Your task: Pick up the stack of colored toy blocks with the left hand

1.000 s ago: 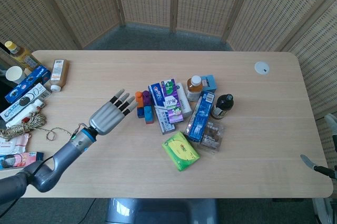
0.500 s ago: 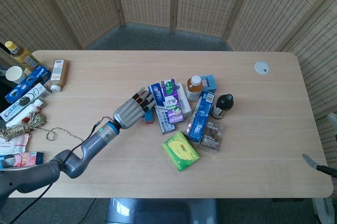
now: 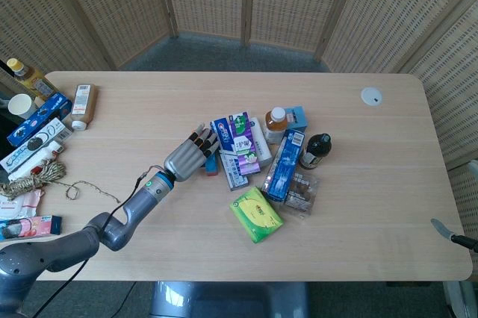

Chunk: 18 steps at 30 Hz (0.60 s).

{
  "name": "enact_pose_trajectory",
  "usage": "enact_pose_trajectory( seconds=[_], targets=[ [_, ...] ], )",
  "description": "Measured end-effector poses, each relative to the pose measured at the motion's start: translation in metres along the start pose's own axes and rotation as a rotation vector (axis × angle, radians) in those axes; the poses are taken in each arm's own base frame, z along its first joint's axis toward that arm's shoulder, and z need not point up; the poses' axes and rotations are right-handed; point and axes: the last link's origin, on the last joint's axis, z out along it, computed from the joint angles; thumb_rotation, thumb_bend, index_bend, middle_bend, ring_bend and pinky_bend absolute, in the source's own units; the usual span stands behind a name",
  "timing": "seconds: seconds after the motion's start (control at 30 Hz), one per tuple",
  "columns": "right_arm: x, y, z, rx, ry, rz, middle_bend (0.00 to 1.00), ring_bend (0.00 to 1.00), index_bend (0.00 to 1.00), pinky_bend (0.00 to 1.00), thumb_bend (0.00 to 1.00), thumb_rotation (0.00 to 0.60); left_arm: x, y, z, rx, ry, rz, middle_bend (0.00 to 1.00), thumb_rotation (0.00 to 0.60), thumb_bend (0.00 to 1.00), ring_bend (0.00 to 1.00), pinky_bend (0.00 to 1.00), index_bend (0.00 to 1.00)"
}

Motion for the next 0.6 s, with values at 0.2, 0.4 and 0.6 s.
enact_pose_trajectory(
  seconds=[0.2, 0.4, 0.6],
  targets=[
    [0.0, -0.002, -0.001, 0.008, 0.004, -0.002, 0.0, 0.0, 0.0, 0.0, 0.0, 0.6, -0.002, 0.003, 0.01, 0.047, 0.004, 0.01, 0.0, 0.6, 0.13, 0.0, 0.0, 0.04],
    [0.001, -0.003, -0.002, 0.012, 0.006, 0.002, 0.0, 0.0, 0.0, 0.0, 0.0, 0.6, -0.008, 0.009, 0.017, 0.083, 0.02, 0.058, 0.11, 0.6, 0.13, 0.07, 0.39, 0.39],
    [0.002, -0.003, -0.002, 0.02, 0.016, -0.005, 0.0, 0.0, 0.0, 0.0, 0.0, 0.6, -0.009, 0.014, 0.02, 0.11, 0.077, 0.084, 0.56, 0.6, 0.15, 0.46, 0.72, 0.72]
  ],
)
